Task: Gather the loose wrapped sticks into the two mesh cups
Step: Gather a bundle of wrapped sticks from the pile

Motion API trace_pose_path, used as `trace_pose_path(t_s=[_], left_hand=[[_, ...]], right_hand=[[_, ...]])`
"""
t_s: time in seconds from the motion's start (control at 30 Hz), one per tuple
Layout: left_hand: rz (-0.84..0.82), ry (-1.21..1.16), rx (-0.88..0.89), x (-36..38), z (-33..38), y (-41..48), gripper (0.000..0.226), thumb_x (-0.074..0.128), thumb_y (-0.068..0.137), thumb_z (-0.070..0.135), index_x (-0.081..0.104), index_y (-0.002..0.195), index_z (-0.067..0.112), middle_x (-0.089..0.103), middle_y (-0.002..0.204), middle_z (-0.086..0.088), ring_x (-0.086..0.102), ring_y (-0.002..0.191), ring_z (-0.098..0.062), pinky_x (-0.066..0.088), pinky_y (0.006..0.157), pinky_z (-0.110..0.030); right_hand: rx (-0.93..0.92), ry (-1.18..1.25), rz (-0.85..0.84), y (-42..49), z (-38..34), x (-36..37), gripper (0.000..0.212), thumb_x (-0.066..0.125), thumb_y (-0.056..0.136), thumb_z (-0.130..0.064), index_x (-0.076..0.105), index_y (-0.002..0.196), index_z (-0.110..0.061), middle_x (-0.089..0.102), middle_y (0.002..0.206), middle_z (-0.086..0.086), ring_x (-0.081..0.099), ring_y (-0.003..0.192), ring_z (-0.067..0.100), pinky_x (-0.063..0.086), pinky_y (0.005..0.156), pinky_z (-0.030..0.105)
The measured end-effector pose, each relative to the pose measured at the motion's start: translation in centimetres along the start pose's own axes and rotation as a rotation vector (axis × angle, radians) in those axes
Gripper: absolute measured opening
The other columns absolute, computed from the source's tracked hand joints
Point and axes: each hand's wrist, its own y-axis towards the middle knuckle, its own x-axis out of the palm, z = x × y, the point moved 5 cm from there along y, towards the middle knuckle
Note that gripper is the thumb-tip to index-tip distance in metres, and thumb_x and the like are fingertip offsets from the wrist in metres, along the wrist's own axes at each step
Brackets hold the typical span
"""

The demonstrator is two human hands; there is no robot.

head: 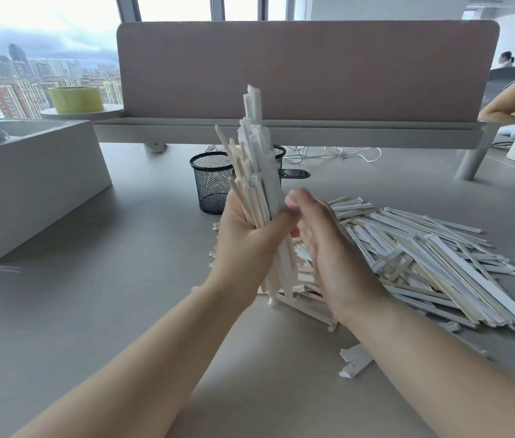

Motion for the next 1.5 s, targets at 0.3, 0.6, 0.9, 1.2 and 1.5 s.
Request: trace_pose_path(t_s=[0.3,0.6,0.9,1.2,1.5], left_hand=[[-0.174,0.228,0.118,1.5,-0.1,-1.1,0.01,0.052,0.08,-0.011,0.06,0.084,-0.01,0.065,0.079,-0.022,0.059,0.074,-0.012,0.052,0.063,-0.042],[-0.247,0.234,0.077,2.1,-0.2,-1.2,0.021,0.056,0.074,-0.003,0.059,0.094,0.001,0.063,0.077,0.008,0.06,0.073,0.004,0.048,0.067,-0.015],[-0.349,0.181,-0.079,1.7,-1.8,-1.8,0.059,0.068,0.07,-0.006,0.055,0.125,0.011,0.07,0.112,-0.007,0.067,0.107,-0.018,0.055,0.091,-0.04],[-0.391,0.278,0.115,3.1,0.0,-2.1,0.053,0.056,0.078,-0.02,0.058,0.11,0.023,0.067,0.101,0.02,0.059,0.098,0.014,0.045,0.082,-0.007],[-0.446,0.32,0.115,3.1,-0.6,-2.1,0.038,0.064,0.074,-0.012,0.056,0.088,0.022,0.058,0.078,0.016,0.055,0.08,0.005,0.044,0.071,-0.016]], right_hand=[[-0.259,-0.286,0.002,0.0,-2.1,0.2,0.093,0.08,0.052,-0.058,0.047,0.132,-0.025,0.067,0.116,-0.008,0.062,0.108,0.003,0.048,0.094,0.024],[-0.404,-0.365,0.015,-0.5,-3.5,0.4,0.02,0.067,0.087,-0.019,0.06,0.106,-0.02,0.069,0.094,-0.015,0.062,0.09,-0.007,0.04,0.076,0.003],[-0.29,-0.124,0.012,0.0,-3.0,-0.6,0.039,0.077,0.076,-0.015,0.057,0.109,-0.016,0.074,0.103,-0.004,0.069,0.094,0.005,0.051,0.087,0.023],[-0.637,-0.258,0.066,-1.2,-4.5,0.1,0.083,0.08,0.072,-0.012,0.035,0.134,-0.041,0.048,0.136,-0.005,0.053,0.124,0.022,0.045,0.101,0.05],[-0.719,-0.449,0.173,-1.5,-4.6,-0.1,0.027,0.065,0.085,-0.01,0.063,0.112,-0.015,0.064,0.104,-0.002,0.061,0.101,0.008,0.042,0.092,0.016]])
